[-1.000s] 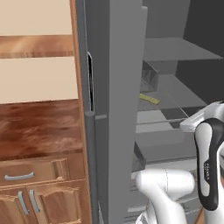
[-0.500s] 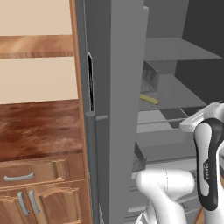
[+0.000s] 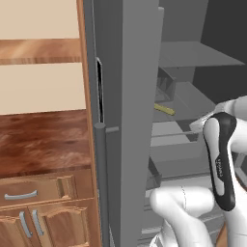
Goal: Pick the egg and butter from the fridge and place them by the bowl for mixing.
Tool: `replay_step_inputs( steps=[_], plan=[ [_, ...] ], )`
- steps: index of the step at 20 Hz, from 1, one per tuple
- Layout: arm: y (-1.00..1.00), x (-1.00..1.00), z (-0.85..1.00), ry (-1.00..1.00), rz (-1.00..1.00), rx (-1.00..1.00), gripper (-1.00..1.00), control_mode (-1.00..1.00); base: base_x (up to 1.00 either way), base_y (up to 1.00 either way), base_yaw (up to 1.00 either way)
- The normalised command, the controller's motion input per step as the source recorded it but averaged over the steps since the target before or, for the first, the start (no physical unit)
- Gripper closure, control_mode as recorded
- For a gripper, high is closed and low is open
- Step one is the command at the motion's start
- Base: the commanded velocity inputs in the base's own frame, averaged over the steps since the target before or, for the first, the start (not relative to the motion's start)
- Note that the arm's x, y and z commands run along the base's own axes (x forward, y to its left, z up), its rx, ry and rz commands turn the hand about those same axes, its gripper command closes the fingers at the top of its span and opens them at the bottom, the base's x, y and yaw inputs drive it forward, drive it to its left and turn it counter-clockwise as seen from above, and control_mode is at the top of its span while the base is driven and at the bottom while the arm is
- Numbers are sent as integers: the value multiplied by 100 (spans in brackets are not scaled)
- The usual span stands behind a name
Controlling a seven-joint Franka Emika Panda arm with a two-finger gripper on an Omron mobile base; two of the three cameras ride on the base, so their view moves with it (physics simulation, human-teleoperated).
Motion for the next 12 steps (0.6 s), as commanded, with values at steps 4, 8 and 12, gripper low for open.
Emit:
replay_step_inputs(
  steps=[4, 8, 12],
  plan=[
    [0, 26, 16, 27, 4, 0, -100, -100, 0, 0, 0],
    [0, 22, 0, 14, 3, 0, -100, -100, 0, 0, 0],
    [0, 8, -1, 1, 0, 5, -100, -100, 0, 0, 0]
  ],
)
